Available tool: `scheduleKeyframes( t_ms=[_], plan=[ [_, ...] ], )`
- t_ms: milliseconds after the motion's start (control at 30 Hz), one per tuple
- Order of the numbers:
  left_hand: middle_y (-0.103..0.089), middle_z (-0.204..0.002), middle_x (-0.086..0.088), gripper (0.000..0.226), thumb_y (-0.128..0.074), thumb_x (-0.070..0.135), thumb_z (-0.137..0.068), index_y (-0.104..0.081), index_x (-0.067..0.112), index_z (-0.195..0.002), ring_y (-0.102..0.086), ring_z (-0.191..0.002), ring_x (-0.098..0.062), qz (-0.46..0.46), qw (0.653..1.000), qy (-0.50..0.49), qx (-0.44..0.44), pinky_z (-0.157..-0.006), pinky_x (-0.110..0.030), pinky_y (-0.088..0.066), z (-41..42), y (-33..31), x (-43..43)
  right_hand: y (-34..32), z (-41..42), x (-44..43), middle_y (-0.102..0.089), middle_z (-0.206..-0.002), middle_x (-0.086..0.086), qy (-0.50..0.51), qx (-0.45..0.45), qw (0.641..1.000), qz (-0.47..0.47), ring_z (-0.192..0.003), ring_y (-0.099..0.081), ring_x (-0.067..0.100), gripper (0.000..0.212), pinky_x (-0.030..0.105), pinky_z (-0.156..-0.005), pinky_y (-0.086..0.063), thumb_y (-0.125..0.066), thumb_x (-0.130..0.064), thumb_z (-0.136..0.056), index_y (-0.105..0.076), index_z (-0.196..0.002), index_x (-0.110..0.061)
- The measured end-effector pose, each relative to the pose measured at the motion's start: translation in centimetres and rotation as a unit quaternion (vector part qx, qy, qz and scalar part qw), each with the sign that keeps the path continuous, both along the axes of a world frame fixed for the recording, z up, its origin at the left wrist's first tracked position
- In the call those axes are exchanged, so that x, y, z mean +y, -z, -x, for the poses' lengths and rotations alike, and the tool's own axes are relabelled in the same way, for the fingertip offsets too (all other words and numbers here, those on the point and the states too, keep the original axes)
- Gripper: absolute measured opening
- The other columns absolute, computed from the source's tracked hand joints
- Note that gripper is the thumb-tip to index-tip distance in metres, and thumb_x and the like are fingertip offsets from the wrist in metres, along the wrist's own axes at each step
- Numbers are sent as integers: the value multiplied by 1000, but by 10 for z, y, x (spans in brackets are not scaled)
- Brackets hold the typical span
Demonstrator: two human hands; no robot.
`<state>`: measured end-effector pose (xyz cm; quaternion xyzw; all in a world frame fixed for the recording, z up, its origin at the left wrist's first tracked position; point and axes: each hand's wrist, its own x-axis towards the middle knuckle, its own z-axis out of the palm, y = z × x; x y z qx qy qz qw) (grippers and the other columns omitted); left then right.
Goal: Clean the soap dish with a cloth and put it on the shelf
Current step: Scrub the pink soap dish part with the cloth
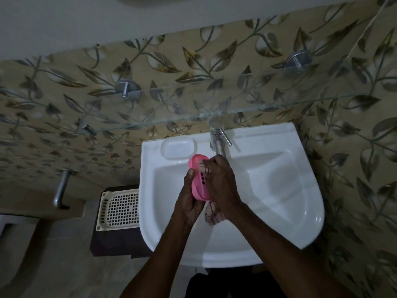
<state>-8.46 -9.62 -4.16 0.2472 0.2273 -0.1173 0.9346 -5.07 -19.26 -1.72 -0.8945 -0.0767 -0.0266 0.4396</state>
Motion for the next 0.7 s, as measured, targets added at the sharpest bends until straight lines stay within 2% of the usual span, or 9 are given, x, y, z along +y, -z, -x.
scheduleKeyframes(
  t_ms=[67,133,200,267,333,367,467,567,700],
  plan=[
    [-64,-121,-23,94,-95,31,-53,-54,1,-131,-66,-106,-34,-24,1000,-12,-8,-92,-46,-55,-3,1,3,1,-5,-4,-58,-104,16,2,30,999,22,-91,-55,26,20,28,-77,-43,-55,0,-89,-67,-104,-2],
    [-64,-118,-24,102,-96,33,-50,-49,0,-135,-65,-104,-34,-15,999,-39,9,-89,-44,-57,-4,3,5,2,16,-6,-59,-106,20,-20,33,998,51,-96,-56,34,23,42,-82,-48,-54,4,-87,-67,-106,-1],
    [-66,-108,-21,108,-97,37,-46,-46,0,-135,-65,-98,-31,-11,998,-55,11,-83,-40,-59,-5,5,6,3,42,-11,-59,-107,22,-29,35,998,51,-97,-56,36,28,46,-84,-49,-52,8,-86,-66,-109,1],
    [-68,-99,-19,105,-95,42,-46,-50,-1,-130,-67,-91,-28,-28,998,-46,19,-78,-36,-61,-5,9,6,1,55,-11,-62,-103,14,-49,40,998,-12,-94,-60,20,29,36,-84,-54,-53,12,-83,-69,-105,0],
    [-66,-95,-18,102,-94,42,-51,-48,-3,-129,-68,-84,-26,-21,999,-23,30,-74,-34,-62,0,11,4,-4,55,-6,-64,-97,4,-52,36,995,-79,-87,-59,-5,27,11,-81,-52,-56,13,-79,-72,-97,0],
    [-65,-96,-19,99,-94,41,-54,-47,-3,-130,-68,-84,-26,-10,999,-10,35,-75,-34,-61,3,12,3,-7,50,-4,-66,-94,5,-45,32,994,-94,-84,-58,-7,23,2,-78,-47,-57,10,-80,-73,-93,0],
    [-65,-110,-26,82,-92,31,-62,-56,-6,-126,-69,-97,-34,3,999,33,27,-89,-42,-57,10,5,0,-16,31,-4,-70,-83,10,10,46,993,-108,-73,-64,13,12,1,-66,-43,-63,-3,-88,-75,-87,-4],
    [-69,-111,-26,67,-94,28,-58,-71,-3,-112,-70,-97,-34,-58,997,51,-4,-90,-45,-57,13,5,11,-17,15,-13,-72,-76,9,30,75,990,-118,-72,-66,20,13,21,-67,-53,-64,-11,-89,-74,-81,-7],
    [-66,-112,-28,73,-90,45,-59,-70,-1,-113,-62,-100,-41,-233,970,67,-20,-89,-46,-53,12,8,35,-31,18,-25,-72,-94,11,75,13,988,-138,-87,-67,13,19,-4,-74,-40,-63,1,-85,-74,-99,-4]
  ],
)
